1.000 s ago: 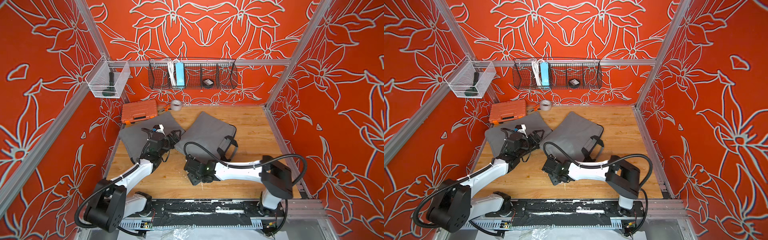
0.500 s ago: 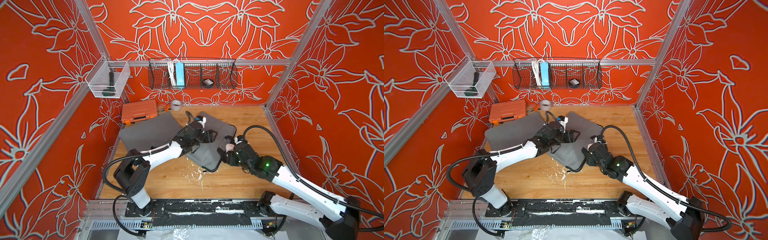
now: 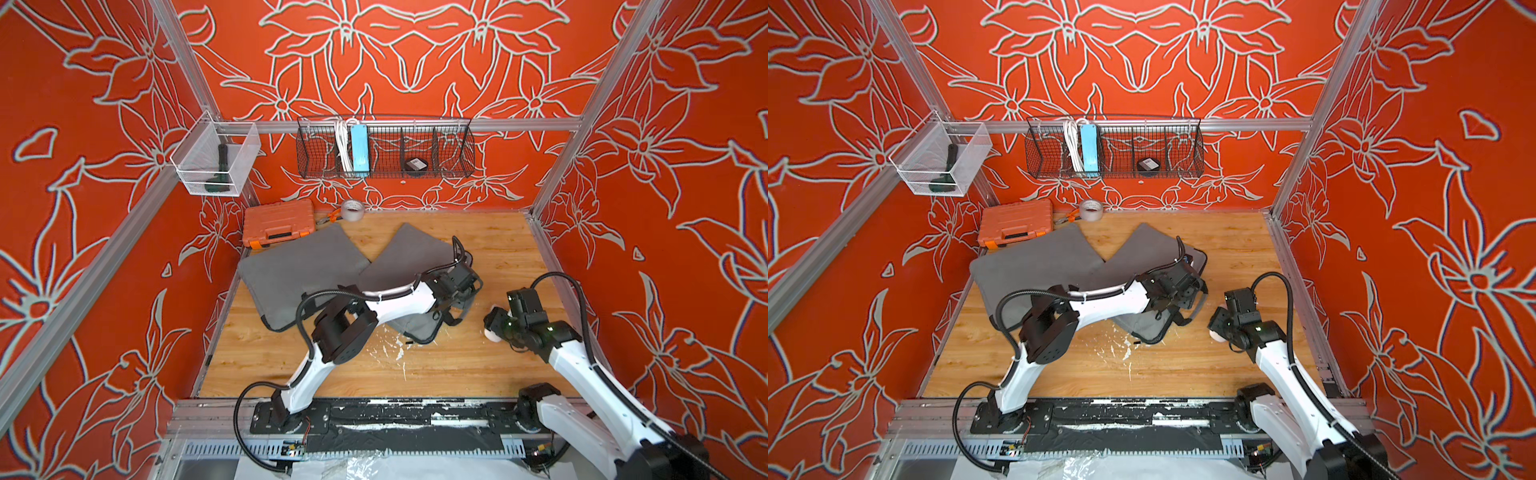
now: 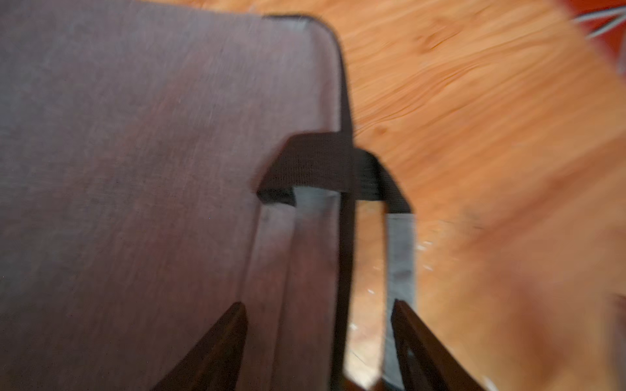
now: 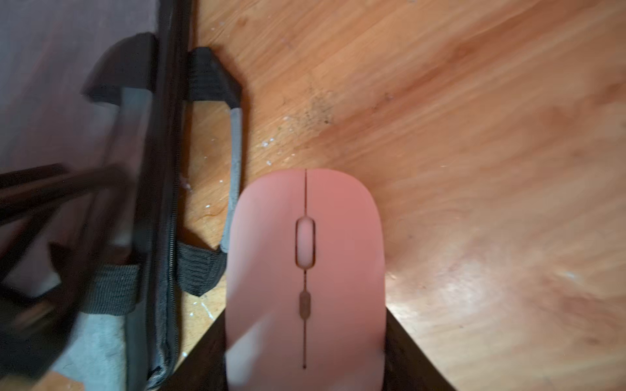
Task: Put the mouse into the laptop bag
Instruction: Open the zippered laptop bag at the center of the board.
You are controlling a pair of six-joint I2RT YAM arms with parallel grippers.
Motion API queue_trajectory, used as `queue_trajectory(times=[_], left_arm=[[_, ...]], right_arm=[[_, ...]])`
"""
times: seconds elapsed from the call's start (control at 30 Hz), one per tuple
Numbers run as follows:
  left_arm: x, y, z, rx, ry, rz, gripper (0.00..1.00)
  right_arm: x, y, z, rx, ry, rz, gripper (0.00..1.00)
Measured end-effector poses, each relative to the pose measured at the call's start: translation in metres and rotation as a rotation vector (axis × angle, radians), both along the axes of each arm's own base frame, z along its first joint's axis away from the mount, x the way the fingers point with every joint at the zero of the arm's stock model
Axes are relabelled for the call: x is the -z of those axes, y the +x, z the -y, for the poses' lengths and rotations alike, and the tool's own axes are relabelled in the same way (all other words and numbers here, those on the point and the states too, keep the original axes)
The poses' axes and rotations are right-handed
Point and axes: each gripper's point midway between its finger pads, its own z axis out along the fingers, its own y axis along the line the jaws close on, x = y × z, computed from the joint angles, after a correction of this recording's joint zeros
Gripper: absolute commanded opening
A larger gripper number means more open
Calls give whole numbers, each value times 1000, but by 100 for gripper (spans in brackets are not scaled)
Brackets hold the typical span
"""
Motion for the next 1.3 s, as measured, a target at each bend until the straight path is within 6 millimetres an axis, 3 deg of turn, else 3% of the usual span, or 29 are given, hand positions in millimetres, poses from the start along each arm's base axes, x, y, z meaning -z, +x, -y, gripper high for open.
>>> queue_trajectory(times=[0.1, 0.3, 0.4, 0.57, 0.67, 0.97, 1.17, 1.3], left_arm=[[23, 10, -6, -36, 95, -6, 70], [21, 12, -6, -46, 151, 2, 81], [21, 12, -7, -46, 160, 2, 78], [22, 12, -11, -44, 178, 1, 21], [21, 13, -9, -38, 175, 4, 0], [8, 10, -11, -52, 132, -4, 0], [-36, 1, -15, -47, 35, 20, 0], [-74, -4, -18, -42, -49, 52, 0]], right_arm=[[0, 3, -5, -19, 21, 7, 48], [-2, 6, -12, -40, 52, 24, 48], [-1, 5, -14, -48, 60, 22, 48], [-2, 7, -16, -56, 72, 29, 48], [-2, 9, -17, -58, 76, 33, 48], [7, 22, -32, -91, 136, 17, 48], [23, 40, -44, -95, 177, -41, 47], [20, 67, -52, -82, 208, -32, 47]])
